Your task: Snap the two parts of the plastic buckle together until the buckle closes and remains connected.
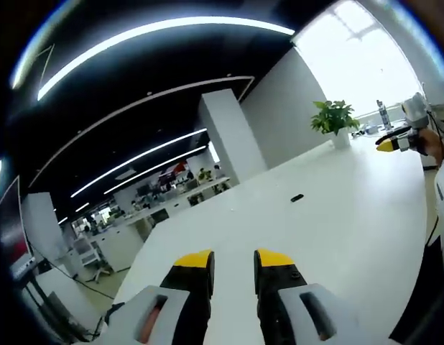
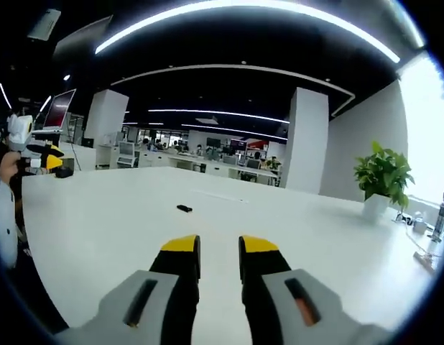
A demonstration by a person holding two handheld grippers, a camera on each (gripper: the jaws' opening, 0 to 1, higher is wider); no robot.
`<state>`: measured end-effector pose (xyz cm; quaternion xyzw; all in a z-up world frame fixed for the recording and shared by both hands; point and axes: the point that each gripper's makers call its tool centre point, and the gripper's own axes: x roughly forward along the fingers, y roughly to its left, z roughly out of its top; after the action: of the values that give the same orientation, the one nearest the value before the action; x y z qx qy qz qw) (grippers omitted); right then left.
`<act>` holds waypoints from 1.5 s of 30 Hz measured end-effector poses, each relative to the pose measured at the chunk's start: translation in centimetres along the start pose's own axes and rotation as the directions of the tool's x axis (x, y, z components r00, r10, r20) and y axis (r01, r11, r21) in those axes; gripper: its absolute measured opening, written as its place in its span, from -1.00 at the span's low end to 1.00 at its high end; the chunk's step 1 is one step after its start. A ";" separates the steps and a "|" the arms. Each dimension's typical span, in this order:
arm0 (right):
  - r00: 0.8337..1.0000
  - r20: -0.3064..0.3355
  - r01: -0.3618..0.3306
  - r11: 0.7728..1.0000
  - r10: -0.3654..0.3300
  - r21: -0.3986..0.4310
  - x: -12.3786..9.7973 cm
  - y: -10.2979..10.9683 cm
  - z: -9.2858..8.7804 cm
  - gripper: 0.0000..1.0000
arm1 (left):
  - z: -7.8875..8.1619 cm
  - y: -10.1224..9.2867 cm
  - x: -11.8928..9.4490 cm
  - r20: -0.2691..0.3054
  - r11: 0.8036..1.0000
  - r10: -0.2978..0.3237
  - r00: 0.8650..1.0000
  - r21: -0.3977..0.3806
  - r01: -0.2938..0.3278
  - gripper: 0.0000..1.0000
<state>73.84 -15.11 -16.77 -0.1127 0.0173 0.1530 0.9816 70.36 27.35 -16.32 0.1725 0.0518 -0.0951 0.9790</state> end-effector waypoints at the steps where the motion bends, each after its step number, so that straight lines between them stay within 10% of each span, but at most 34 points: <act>1: 1.000 0.005 0.012 1.000 -0.012 -0.001 0.0 -0.2 0.1 -0.58 | 0.0 0.0 0.0 0.002 1.000 -0.002 1.000 -0.001 0.002 -0.57; 45: 1.000 0.024 0.000 0.999 0.000 0.032 1.2 1.1 1.3 -0.60 | -1.5 0.7 0.1 -0.015 0.997 0.069 0.998 0.025 -0.069 -0.57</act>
<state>74.63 -13.45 -15.78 -0.0950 0.0077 0.1540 0.9835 70.54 28.53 -17.52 0.1871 0.0524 -0.0606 0.9791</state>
